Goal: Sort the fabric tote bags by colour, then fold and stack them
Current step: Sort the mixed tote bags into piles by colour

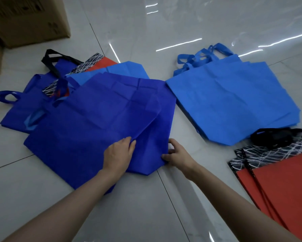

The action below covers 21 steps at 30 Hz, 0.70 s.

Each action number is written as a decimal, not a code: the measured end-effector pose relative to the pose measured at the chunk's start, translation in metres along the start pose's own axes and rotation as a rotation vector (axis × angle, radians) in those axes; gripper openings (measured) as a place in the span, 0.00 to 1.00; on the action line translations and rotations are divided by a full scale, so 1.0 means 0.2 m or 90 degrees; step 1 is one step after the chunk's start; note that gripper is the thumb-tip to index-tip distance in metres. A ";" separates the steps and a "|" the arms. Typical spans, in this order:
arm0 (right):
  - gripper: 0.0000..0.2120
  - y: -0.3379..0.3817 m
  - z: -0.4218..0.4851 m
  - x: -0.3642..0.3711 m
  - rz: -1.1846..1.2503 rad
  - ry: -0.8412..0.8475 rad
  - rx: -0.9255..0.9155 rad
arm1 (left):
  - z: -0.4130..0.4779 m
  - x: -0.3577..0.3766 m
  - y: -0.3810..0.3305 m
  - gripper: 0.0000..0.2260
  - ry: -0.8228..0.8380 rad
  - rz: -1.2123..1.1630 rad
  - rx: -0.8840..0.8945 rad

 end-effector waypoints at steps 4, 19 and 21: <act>0.27 0.02 -0.06 0.07 -0.045 0.025 -0.024 | -0.13 0.00 0.01 0.08 -0.002 0.083 0.042; 0.16 -0.23 -0.32 0.23 0.072 0.080 0.009 | -0.24 -0.06 -0.02 0.17 0.133 -0.309 -0.132; 0.13 -0.21 -0.29 0.16 0.216 -0.054 0.009 | -0.25 -0.02 -0.04 0.24 0.212 -0.342 -0.125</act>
Point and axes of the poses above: each hand's wrist, its own z-axis towards the middle knuckle, its own x-axis out of the palm, y = z × x, the point moved 2 cm from there along z, towards the middle knuckle, and after that the axes turned 2 degrees about y, right-handed, at the moved point
